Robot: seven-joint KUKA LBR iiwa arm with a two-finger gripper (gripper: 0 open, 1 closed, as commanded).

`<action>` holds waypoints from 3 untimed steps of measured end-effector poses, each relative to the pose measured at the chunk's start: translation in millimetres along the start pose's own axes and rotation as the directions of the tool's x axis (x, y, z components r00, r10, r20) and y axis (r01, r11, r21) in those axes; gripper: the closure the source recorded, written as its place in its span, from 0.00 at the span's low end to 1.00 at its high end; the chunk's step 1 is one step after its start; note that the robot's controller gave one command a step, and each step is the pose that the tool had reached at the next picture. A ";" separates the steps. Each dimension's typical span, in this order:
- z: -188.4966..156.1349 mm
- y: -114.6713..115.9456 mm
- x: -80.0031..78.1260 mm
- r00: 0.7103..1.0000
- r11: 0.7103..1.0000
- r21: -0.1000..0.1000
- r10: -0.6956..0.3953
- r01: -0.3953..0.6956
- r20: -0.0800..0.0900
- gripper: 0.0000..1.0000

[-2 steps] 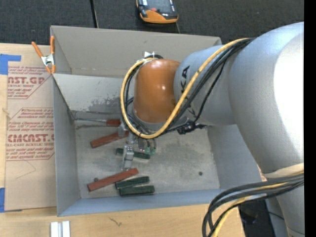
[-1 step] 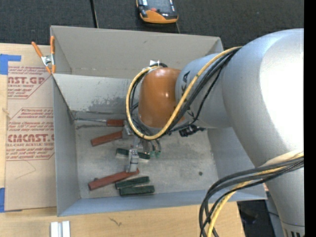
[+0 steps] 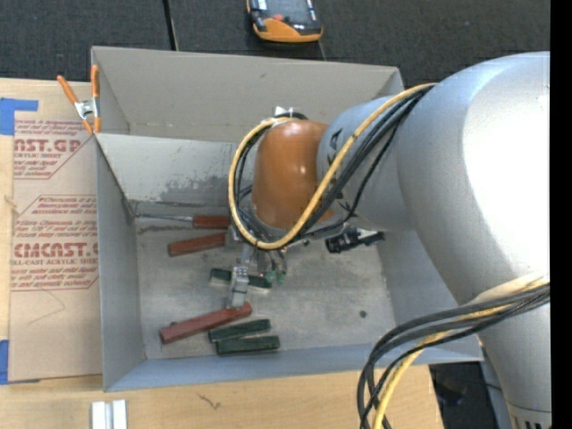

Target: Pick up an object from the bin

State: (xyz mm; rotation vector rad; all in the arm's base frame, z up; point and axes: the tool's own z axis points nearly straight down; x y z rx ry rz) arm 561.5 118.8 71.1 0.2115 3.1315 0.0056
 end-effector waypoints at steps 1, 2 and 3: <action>-0.3 0.9 -0.2 0.998 0.998 0.003 -0.068 0.068 0.003 0.00; -2.1 1.4 -2.2 1.000 1.000 -0.001 0.001 -0.001 0.006 1.00; -2.0 1.4 -2.2 1.000 1.000 -0.001 0.000 0.000 0.006 1.00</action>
Offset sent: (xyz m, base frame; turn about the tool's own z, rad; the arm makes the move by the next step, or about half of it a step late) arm 0.0000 0.0000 0.0000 0.0000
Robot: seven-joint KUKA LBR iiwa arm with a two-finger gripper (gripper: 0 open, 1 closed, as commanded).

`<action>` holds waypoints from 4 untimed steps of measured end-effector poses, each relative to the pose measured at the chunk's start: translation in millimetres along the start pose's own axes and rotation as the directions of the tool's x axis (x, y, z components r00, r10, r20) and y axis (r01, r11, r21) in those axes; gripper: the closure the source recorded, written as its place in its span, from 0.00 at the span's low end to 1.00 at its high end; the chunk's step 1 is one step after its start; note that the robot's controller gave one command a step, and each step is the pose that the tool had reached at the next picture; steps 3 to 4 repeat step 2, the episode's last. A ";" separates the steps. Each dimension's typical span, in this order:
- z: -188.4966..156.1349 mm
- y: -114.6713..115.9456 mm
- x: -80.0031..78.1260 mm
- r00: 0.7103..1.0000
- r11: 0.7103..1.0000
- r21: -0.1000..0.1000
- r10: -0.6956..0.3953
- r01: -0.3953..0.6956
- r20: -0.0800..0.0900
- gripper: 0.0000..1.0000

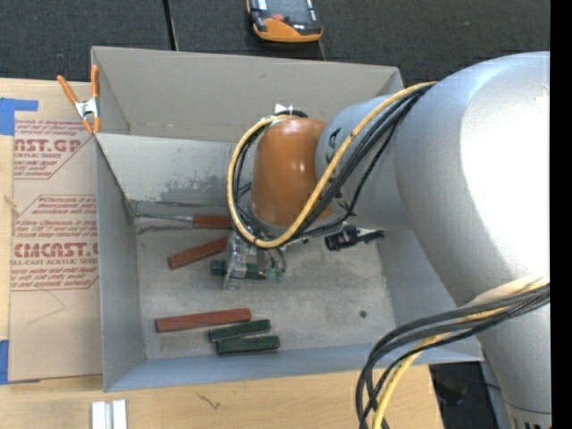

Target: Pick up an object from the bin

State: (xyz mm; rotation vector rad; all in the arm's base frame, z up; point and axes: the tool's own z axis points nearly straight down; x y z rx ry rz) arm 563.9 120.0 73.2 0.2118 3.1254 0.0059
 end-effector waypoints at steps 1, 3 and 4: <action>-3.5 -0.5 1.6 1.000 1.000 0.002 0.000 0.000 -0.006 1.00; -22.6 -1.3 4.2 1.000 1.000 0.006 0.000 0.000 -0.017 1.00; -22.6 -1.3 4.2 1.000 1.000 0.006 0.000 0.000 -0.017 1.00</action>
Offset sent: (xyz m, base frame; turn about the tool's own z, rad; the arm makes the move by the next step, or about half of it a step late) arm 0.0001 0.0000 0.0216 0.0000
